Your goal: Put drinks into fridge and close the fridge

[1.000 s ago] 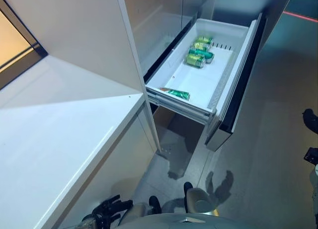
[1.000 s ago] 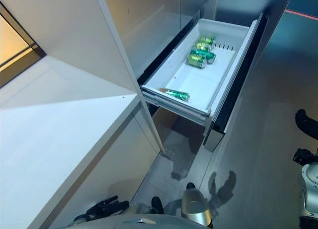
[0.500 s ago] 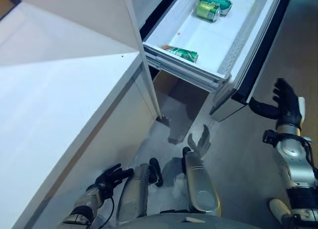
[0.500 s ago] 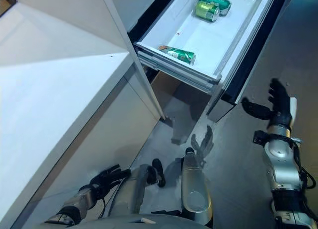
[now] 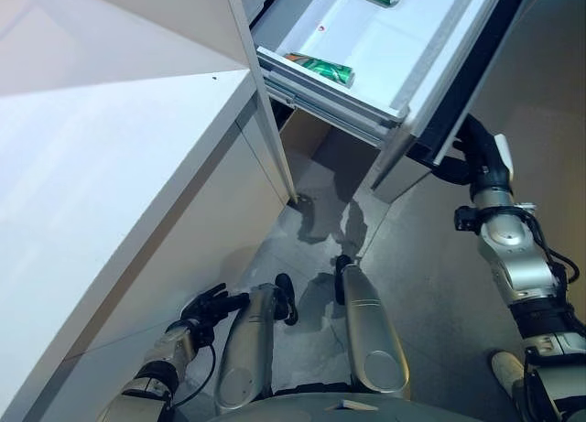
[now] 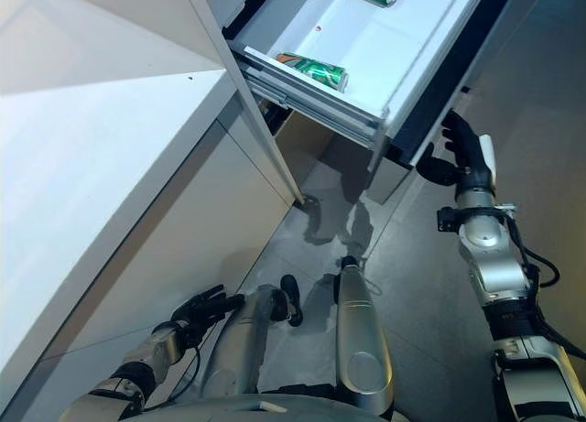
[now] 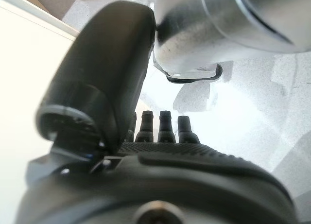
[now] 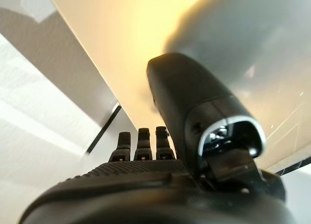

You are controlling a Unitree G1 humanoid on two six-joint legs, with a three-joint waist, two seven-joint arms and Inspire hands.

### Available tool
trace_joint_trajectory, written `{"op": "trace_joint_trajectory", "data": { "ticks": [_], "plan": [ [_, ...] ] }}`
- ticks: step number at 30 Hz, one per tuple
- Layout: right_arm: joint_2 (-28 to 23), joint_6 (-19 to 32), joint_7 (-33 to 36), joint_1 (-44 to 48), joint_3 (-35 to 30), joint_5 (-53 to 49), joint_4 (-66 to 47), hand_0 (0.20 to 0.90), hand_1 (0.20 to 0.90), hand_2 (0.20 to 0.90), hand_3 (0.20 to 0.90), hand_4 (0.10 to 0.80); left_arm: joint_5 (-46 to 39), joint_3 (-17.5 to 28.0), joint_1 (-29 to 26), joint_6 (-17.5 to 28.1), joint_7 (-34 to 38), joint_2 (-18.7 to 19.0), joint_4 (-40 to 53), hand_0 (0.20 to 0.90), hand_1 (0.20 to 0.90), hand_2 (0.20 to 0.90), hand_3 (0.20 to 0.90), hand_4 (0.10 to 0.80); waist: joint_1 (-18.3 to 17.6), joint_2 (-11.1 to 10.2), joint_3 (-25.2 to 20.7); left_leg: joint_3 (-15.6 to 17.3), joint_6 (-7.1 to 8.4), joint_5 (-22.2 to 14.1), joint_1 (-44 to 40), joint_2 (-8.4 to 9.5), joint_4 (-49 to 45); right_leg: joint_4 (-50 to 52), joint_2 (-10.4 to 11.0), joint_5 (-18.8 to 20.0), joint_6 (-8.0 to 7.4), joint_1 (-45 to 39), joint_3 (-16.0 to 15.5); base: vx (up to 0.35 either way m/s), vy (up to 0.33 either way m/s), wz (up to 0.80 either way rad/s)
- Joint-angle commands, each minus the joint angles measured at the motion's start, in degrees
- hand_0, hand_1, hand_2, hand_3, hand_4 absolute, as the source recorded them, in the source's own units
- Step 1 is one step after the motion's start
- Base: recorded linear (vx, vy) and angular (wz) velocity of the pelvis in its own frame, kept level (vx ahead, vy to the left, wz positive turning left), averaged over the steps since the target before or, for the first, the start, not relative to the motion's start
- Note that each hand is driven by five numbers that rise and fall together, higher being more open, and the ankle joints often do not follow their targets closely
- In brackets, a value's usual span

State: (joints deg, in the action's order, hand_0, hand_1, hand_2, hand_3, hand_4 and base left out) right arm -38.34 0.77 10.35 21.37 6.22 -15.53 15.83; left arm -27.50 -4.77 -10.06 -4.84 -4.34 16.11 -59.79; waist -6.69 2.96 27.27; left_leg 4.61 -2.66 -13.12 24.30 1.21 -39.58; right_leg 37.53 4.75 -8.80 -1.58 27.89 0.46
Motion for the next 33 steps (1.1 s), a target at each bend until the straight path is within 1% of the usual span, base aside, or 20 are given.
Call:
{"op": "trace_joint_trajectory", "data": {
  "ticks": [1,5,8,10,13,14,16,18,19,21,23,26,28,29,30,32,33],
  "plan": [
    [2.34,10.76,-7.19,17.05,4.82,2.08,-6.69,0.9,0.9,0.9,0.9,0.8,2.08,-5.09,4.75,-2.72,0.75,1.32,-1.3,0.9,0.9,0.9,0.9,0.8,5.52,-1.85,-2.14,-1.8,-1.44,-2.97,-3.58,2.62,1.93,-2.25,-0.57,-3.25,4.17,-7.51,-4.23,0.111,-0.037,0.12],
    [4.83,9.36,-9.67,23.12,9.51,0.56,-4.89,0.9,0.9,0.9,0.9,0.8,2.0,-6.23,4.02,-3.36,1.41,1.26,-1.88,0.9,0.9,0.9,0.9,0.8,7.58,-1.86,-2.71,-2.39,-0.81,-1.17,-5.87,2.61,5.58,-6.12,-0.25,-2.04,3.65,-10.83,-5.44,0.075,-0.025,0.21],
    [6.76,8.13,-9.95,27.28,13.25,0.27,-3.39,0.9,0.9,0.9,0.9,0.8,1.96,-7.04,3.58,-3.1,2.1,1.43,-1.84,0.9,0.9,0.9,0.9,0.8,8.99,-1.67,-2.66,-2.94,-0.54,0.03,-6.64,2.65,7.5,-7.76,-0.18,-1.53,3.51,-11.98,-6.18,0.007,-0.001,0.16],
    [8.61,7.69,-10.45,31.14,16.18,-1.49,-1.47,0.9,0.9,0.9,0.9,0.8,1.57,-7.67,2.49,-2.41,2.86,1.88,-1.89,0.9,0.9,0.9,0.9,0.8,10.35,-1.57,-2.29,-3.26,-0.54,0.44,-6.51,2.69,8.02,-8.07,-0.09,-1.55,3.66,-12.21,-6.96,-0.039,0.011,0.12],
    [9.97,6.95,-11.16,33.46,17.5,-3.89,-0.61,0.9,0.9,0.9,0.9,0.8,1.8,-8.17,1.84,-1.79,4.0,2.03,-1.96,0.9,0.9,0.9,0.9,0.8,11.36,-1.52,-1.94,-3.47,-0.58,0.37,-5.99,2.82,7.29,-7.46,0.05,-1.76,3.9,-12.21,-7.57,-0.006,0.006,0.21],
    [12.13,5.36,-10.0,35.09,18.42,-5.84,0.43,0.9,0.9,0.9,0.9,0.8,2.97,-8.45,1.37,-1.9,4.44,2.4,-1.49,0.9,0.9,0.9,0.9,0.8,12.41,-1.57,-1.76,-3.87,-0.69,-0.09,-5.6,3.16,6.1,-6.24,0.21,-2.23,4.11,-12.21,-8.14,0.034,0.001,0.32],
    [13.97,5.3,-8.74,36.28,19.17,-6.9,1.71,0.9,0.9,0.9,0.9,0.8,4.06,-8.81,1.06,-1.95,4.9,2.62,-1.3,0.9,0.9,0.9,0.9,0.8,13.27,-1.54,-1.69,-4.19,-0.77,-0.33,-5.47,3.44,5.37,-5.57,0.32,-2.49,4.26,-12.45,-8.53,0.025,0.001,0.32],
    [15.04,5.54,-5.77,36.86,19.54,-5.22,2.57,0.9,0.9,0.9,0.9,0.8,4.26,-9.13,1.01,-2.49,4.83,2.97,-0.89,0.9,0.9,0.9,0.9,0.8,13.99,-1.48,-1.78,-4.4,-0.86,-0.4,-5.9,3.55,5.49,-5.45,0.48,-2.63,4.26,-13.03,-9.05,-0.003,0.016,0.21],
    [15.07,5.58,-5.63,36.91,19.56,-5.18,2.66,0.9,0.9,0.9,0.9,0.8,4.23,-9.14,1.04,-2.57,4.83,2.97,-0.87,0.9,0.9,0.9,0.9,0.8,14.02,-1.49,-1.8,-4.42,-0.87,-0.38,-5.99,3.54,5.58,-5.51,0.49,-2.62,4.25,-13.12,-9.08,-0.004,0.035,0.21],
    [15.2,7.53,-3.01,36.48,19.27,-5.23,3.35,0.9,0.9,0.9,0.9,0.8,2.81,-8.84,1.84,-3.38,4.05,2.87,-1.14,0.9,0.9,0.9,0.9,0.8,14.29,-1.72,-2.41,-4.7,-0.89,0.13,-7.98,3.31,8.1,-7.17,0.69,-2.42,4.0,-14.73,-9.52,-0.004,0.049,0.17],
    [14.76,8.27,-1.78,35.4,18.29,-7.06,2.85,0.9,0.9,0.9,0.9,0.8,3.2,-8.4,2.65,-2.99,3.93,2.68,-1.91,0.9,0.9,0.9,0.9,0.8,14.17,-2.19,-3.23,-5.08,-0.76,0.98,-9.41,3.28,10.51,-9.58,0.78,-1.75,3.77,-16.26,-9.71,-0.004,0.045,0.03],
    [13.4,7.87,-1.77,29.2,15.29,-8.7,0.52,0.9,0.9,0.9,0.9,0.8,3.92,-7.38,4.99,-1.48,3.19,2.74,-2.92,0.9,0.9,0.9,0.9,0.8,13.16,-3.33,-5.75,-5.72,-0.23,2.46,-13.31,2.93,15.87,-15.11,0.86,-0.51,2.85,-19.93,-9.6,0.025,0.045,0.1],
    [12.34,8.1,-1.34,23.54,13.13,-8.33,-1.24,0.9,0.9,0.9,0.9,0.8,3.23,-6.38,6.39,-1.24,3.16,2.52,-2.67,0.9,0.9,0.9,0.9,0.8,12.14,-4.02,-7.54,-5.74,0.12,3.32,-15.59,2.69,18.83,-18.44,0.78,0.39,2.12,-21.96,-9.2,0.03,0.048,0.13],
    [11.68,8.49,-1.84,19.11,11.35,-8.19,-2.26,0.9,0.9,0.9,0.9,0.8,2.76,-5.63,7.42,-1.02,3.23,2.24,-2.47,0.9,0.9,0.9,0.9,0.8,11.3,-4.45,-8.94,-5.42,0.27,3.84,-17.23,2.52,20.88,-20.79,0.63,1.04,1.64,-23.39,-8.82,0.038,0.061,0.09],
    [11.43,8.95,-3.1,12.25,8.7,-8.8,-3.21,0.9,0.9,0.9,0.9,0.8,2.18,-4.55,8.78,-1.09,2.74,1.76,-2.03,0.9,0.9,0.9,0.9,0.8,10.18,-4.84,-10.93,-5.04,0.52,4.48,-19.27,2.37,23.43,-23.74,0.41,2.02,0.94,-25.21,-8.45,0.038,0.07,0.09],
    [11.34,8.96,-4.74,3.73,4.95,-7.9,-2.84,0.9,0.9,0.9,0.9,0.8,1.77,-3.41,10.87,-1.54,2.62,0.95,-1.5,0.9,0.9,0.9,0.9,0.8,9.08,-5.18,-13.39,-4.46,0.65,5.1,-21.21,2.13,25.68,-26.33,0.26,3.29,0.08,-26.77,-8.09,0.018,0.06,-0.01],
    [11.67,9.66,-6.91,-1.99,2.89,-8.32,-1.97,0.9,0.9,0.9,0.9,0.8,1.54,-2.49,12.07,-1.98,2.49,0.33,-1.2,0.9,0.9,0.9,0.9,0.8,8.26,-5.33,-14.77,-3.84,0.73,5.65,-22.48,1.82,27.53,-28.04,0.21,4.22,-0.57,-27.56,-7.77,-0.009,0.046,-0.18]
  ]
}}
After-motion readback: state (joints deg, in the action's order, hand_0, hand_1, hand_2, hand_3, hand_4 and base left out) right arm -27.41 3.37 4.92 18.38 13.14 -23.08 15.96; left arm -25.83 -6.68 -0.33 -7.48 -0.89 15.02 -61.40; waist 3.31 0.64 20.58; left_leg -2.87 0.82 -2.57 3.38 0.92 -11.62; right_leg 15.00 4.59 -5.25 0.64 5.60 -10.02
